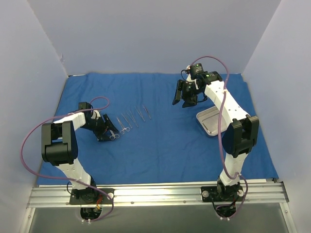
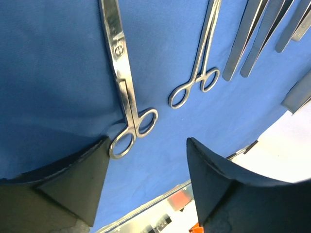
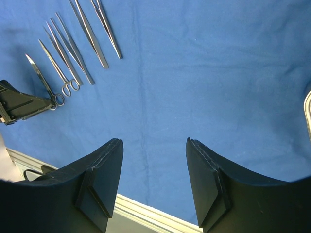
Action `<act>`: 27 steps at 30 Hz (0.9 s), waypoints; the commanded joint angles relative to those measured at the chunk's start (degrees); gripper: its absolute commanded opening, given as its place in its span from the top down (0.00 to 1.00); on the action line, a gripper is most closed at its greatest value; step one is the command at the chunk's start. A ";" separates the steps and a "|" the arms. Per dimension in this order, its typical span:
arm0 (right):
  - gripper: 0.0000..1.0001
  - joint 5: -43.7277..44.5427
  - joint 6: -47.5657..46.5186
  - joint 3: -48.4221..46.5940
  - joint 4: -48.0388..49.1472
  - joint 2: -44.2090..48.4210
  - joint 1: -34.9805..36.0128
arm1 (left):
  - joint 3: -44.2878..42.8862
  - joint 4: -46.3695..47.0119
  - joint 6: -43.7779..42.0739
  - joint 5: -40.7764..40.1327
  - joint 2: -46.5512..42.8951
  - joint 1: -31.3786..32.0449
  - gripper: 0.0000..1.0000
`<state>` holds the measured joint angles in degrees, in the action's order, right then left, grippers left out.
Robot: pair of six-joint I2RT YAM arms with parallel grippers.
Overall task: Open and lay out the surgical kit
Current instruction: Place the medical item in the surgical kit, then reset both arms
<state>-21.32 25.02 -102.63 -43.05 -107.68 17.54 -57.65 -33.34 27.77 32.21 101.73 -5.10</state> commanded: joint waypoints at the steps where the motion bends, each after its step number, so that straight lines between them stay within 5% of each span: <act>1: 0.45 -0.04 -0.93 -1.35 -0.46 -0.16 -0.49 | -0.19 -3.92 -1.84 -4.61 -1.97 -1.13 0.25; 4: 0.34 1.45 -1.64 -0.91 0.41 1.15 -0.58 | 0.78 -6.90 -1.14 -4.69 -5.74 -1.31 0.22; 7: 0.03 7.58 -1.11 2.95 3.57 4.65 -0.58 | 1.83 -11.91 0.09 -5.92 -13.91 -1.23 0.20; 8: 0.00 9.26 -0.76 5.75 4.37 5.71 -0.58 | 1.92 -12.88 0.35 -6.19 -16.28 -1.14 0.14; 9: 0.00 10.67 -0.32 7.86 5.77 7.03 -0.49 | 1.40 -14.71 0.53 -7.50 -20.83 -1.05 0.06; 14: 0.00 13.24 2.14 27.53 22.45 19.85 -0.05 | -2.20 -17.72 0.27 -10.67 -28.95 -0.87 0.06; 17: 0.00 13.24 3.19 40.99 31.17 28.21 0.57 | 0.24 -12.03 3.95 -7.17 -33.96 -0.44 0.06; 20: 0.00 12.01 5.29 51.71 35.38 33.05 0.74 | 11.91 3.24 12.72 -0.49 -41.25 0.27 0.06; 23: 0.00 7.62 11.27 67.34 50.12 38.76 1.79 | 27.73 27.38 27.13 7.65 -45.92 0.97 0.06; 24: 0.00 7.52 15.02 71.47 54.34 40.51 2.40 | 30.90 41.90 30.56 8.83 -45.66 1.93 0.06; 27: 0.00 6.47 18.39 84.67 70.08 45.27 4.25 | 35.32 52.72 35.42 11.20 -41.29 4.75 0.06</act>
